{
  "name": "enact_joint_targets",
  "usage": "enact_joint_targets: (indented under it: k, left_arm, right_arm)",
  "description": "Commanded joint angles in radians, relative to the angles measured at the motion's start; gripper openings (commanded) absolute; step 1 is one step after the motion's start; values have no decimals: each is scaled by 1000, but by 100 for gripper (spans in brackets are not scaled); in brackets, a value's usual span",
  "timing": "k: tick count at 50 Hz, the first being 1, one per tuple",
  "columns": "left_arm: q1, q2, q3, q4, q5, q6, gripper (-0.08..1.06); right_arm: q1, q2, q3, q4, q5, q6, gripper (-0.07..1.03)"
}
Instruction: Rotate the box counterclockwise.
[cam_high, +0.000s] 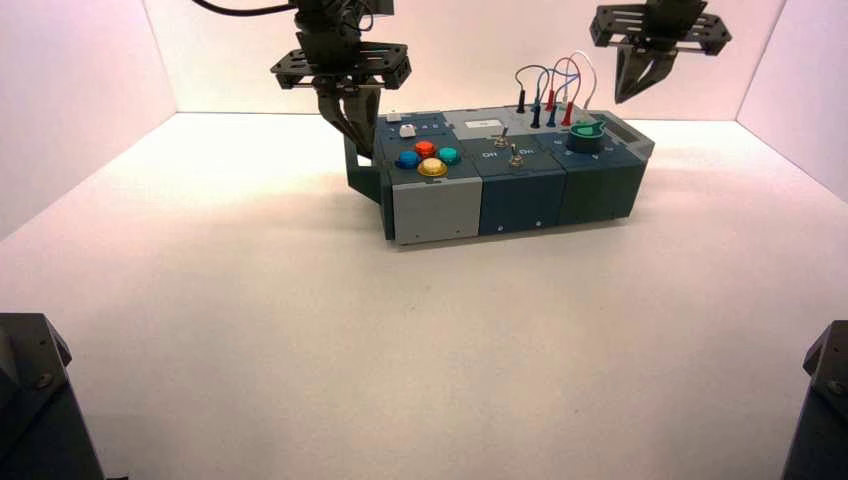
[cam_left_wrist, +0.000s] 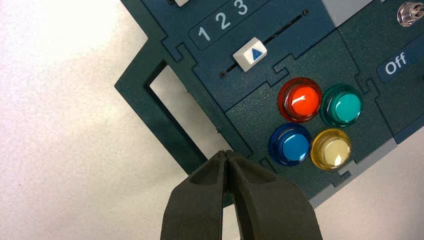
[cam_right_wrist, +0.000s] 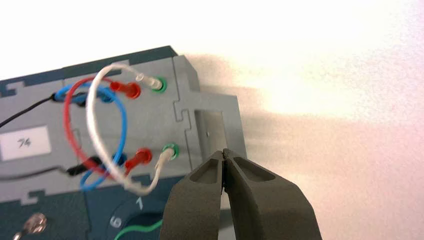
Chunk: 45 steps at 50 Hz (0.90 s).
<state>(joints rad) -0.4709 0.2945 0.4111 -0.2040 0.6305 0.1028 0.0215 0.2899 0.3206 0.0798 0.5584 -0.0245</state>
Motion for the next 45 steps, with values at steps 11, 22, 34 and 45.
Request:
enact_joint_targets:
  k: [11,22,34,45]
  left_arm:
    - [6,11,-26,-3,14,2,-3]
    - [6,34,-32,-5,15,-2,-3]
    - [6,54,-32,-6,23,-9,-3]
    - [2,49,-28,-9,77,-9,-3]
  right_arm:
    - [3,61,-86,-2,12,-6,-2]
    - [5,95,-110,-2,23,-8,-2]
    - [6,133,-135,-2,38,-21,-2]
    - [6,153,-163,-2,46,-38,-2]
